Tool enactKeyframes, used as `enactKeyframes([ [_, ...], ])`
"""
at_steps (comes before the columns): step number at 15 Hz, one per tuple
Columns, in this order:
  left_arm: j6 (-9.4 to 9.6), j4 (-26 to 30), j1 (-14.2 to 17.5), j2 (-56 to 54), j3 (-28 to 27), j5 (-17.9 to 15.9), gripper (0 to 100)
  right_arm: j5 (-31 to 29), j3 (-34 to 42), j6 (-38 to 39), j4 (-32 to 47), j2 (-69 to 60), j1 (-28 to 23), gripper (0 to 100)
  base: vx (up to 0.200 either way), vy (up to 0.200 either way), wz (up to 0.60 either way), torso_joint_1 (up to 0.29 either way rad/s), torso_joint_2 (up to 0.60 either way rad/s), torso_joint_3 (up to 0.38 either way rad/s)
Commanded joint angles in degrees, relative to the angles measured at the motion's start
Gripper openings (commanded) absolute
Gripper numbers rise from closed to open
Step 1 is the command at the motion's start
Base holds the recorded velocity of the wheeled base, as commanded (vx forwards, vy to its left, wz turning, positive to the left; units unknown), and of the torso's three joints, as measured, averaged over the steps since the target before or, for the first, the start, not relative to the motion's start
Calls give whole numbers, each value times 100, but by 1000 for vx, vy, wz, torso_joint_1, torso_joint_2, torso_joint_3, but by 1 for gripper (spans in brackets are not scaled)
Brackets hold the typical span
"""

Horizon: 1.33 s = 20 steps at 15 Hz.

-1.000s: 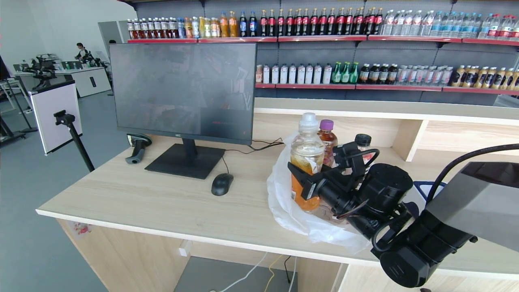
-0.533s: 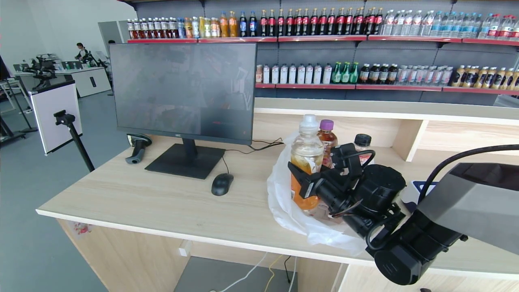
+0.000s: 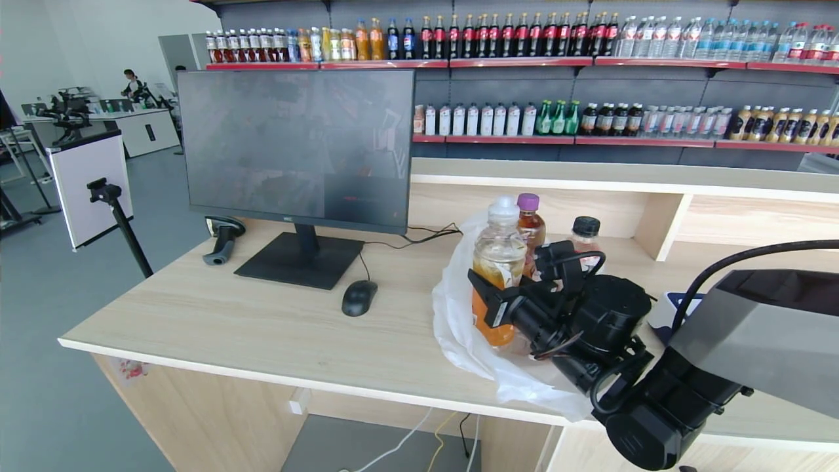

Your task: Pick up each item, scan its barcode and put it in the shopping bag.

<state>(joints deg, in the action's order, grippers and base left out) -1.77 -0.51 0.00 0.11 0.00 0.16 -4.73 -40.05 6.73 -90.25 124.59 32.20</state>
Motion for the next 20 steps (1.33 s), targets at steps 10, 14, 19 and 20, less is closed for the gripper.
enactKeyframes([
  [10, 1, -2, 0, -2, 0, 2, 100, -19, 348, 127, 25, -84, 164, 0, 0, 0, 0, 0, 0, 0],
  [14, -8, -10, 0, -2, 0, 2, 100, -19, 357, 197, 25, -110, 164, 100, 0, 0, 0, 0, 0, 0],
  [19, -8, -2, 0, -2, 0, 2, 100, -19, 436, 232, 25, -233, 287, 100, 0, 0, 0, 0, 0, 0],
  [20, -8, -2, 0, -2, 0, 2, 100, -19, 436, 232, 25, -277, 296, 100, 0, 0, 0, 0, 0, 0],
])
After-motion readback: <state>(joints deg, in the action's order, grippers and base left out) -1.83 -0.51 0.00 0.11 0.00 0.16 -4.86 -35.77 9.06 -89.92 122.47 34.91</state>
